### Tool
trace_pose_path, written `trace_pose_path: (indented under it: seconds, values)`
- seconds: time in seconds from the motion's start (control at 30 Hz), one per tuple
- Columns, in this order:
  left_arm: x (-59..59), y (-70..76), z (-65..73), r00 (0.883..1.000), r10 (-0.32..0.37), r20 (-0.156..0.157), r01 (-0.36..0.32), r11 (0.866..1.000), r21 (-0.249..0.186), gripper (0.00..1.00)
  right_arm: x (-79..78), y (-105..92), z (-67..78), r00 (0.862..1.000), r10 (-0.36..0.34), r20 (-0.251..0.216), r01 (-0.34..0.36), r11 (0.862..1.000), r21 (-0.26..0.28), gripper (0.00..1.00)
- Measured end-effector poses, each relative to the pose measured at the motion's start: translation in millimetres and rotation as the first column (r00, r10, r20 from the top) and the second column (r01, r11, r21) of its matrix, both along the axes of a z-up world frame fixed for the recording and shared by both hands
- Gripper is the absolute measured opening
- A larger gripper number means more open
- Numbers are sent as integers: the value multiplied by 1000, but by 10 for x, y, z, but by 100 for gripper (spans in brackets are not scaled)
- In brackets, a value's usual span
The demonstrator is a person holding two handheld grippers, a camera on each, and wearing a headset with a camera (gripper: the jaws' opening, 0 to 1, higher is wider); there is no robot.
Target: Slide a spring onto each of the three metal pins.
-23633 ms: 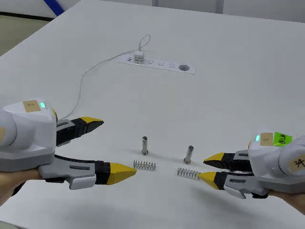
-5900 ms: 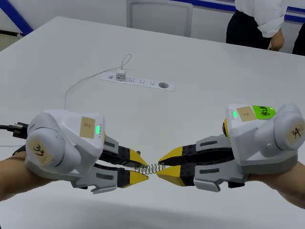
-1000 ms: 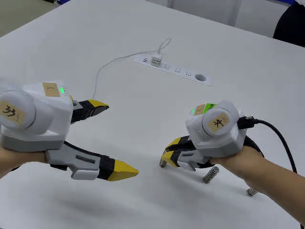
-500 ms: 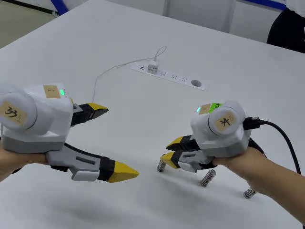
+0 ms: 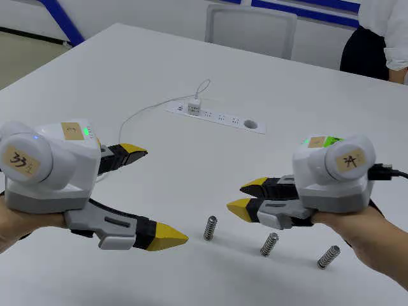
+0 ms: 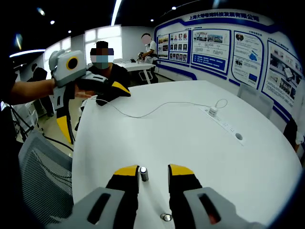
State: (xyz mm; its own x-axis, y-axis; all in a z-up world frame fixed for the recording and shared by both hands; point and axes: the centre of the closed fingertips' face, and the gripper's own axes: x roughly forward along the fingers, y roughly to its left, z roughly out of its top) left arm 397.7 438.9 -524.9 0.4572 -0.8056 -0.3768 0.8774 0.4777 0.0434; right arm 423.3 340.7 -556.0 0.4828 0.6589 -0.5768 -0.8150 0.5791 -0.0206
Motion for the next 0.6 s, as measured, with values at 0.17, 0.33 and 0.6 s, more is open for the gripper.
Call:
trace_pose_path:
  seconds: [0.17,0.33,0.6]
  values:
    - [-48,-26,39,1000,-9,3,9,1000,23,99,-114,-271,95,999,-27,29,27,1000,13,27]
    - [-72,-71,102,1000,-2,10,2,1000,3,99,-218,-562,170,996,-80,44,78,996,43,29]
    - [-123,-92,201,999,19,31,-20,1000,9,98,-414,-958,228,989,-130,75,126,990,61,33]
